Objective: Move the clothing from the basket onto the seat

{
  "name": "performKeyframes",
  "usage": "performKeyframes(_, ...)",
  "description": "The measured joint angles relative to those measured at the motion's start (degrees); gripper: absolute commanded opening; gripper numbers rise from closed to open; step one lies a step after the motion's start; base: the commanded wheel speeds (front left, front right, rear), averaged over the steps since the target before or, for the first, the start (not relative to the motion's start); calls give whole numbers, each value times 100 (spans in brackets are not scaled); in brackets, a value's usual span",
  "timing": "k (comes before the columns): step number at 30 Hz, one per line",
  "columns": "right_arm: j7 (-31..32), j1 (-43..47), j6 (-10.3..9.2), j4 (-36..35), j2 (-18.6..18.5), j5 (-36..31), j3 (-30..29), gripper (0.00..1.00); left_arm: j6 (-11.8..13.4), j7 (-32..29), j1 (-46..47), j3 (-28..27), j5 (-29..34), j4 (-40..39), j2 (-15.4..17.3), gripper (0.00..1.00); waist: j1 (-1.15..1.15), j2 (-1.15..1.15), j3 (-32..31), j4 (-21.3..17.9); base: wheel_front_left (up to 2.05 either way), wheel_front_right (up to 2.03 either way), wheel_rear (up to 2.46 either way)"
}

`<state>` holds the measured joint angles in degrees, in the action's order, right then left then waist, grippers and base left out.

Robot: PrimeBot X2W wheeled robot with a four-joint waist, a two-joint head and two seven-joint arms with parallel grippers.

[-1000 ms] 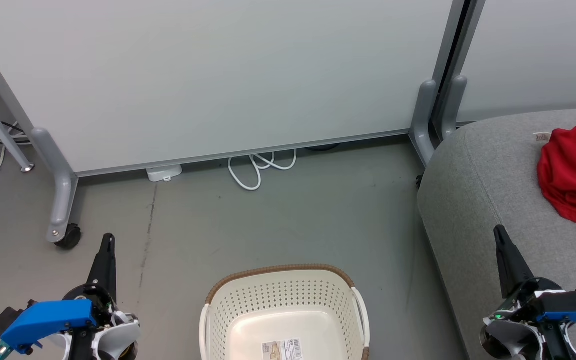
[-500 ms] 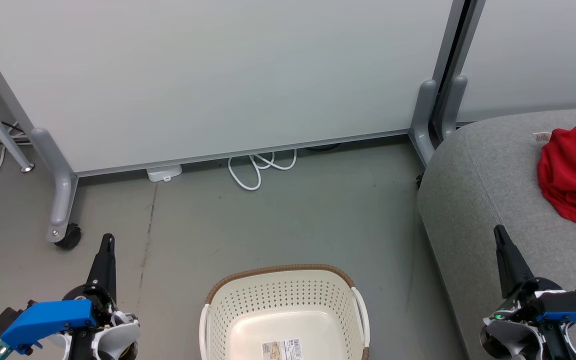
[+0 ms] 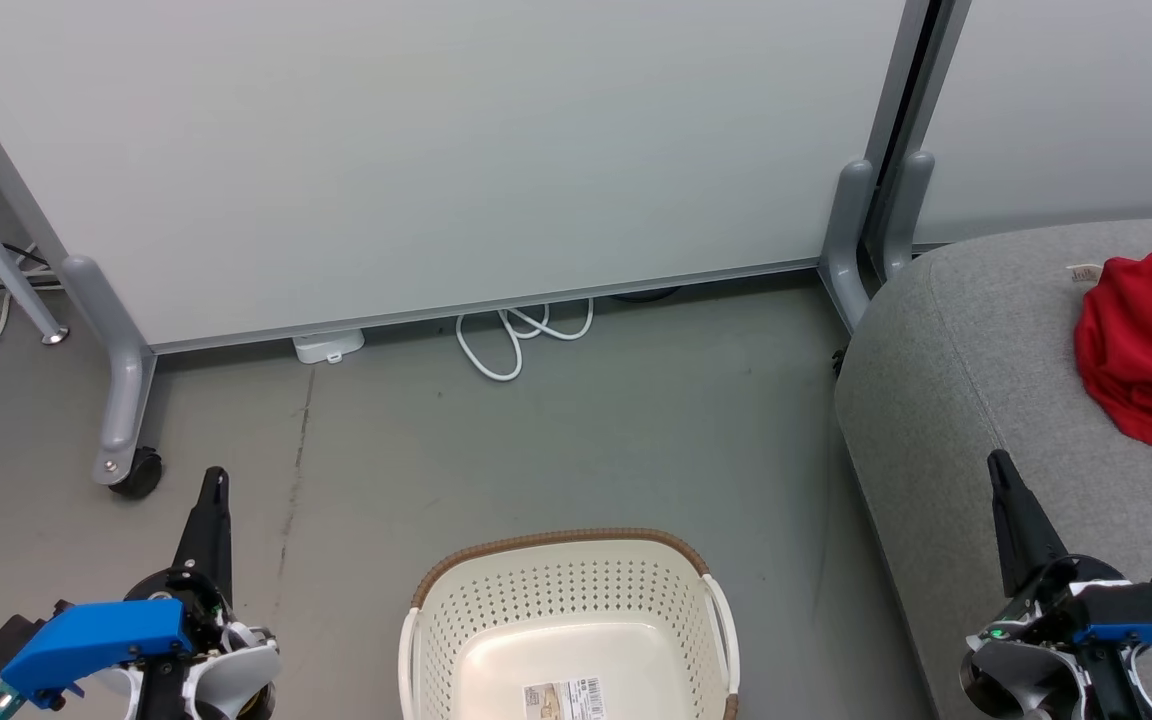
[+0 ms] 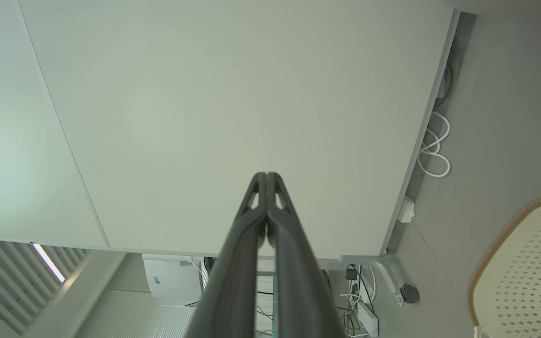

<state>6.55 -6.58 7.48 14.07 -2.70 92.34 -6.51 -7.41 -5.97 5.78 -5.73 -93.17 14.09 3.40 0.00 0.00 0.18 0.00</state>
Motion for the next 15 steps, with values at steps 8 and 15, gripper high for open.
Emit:
performKeyframes(8, 0, 0, 0, 0, 0, 0, 0, 0, 0, -1, 1, -12, 5, 0, -5, 0, 0, 0, 0, 0, 0, 0, 0)
performKeyframes(15, 0, 0, 0, 0, 0, 0, 0, 0, 0, -9, 3, -21, 7, 0, -10, 0, 0, 0, 0, 0, 0, 0, 0)
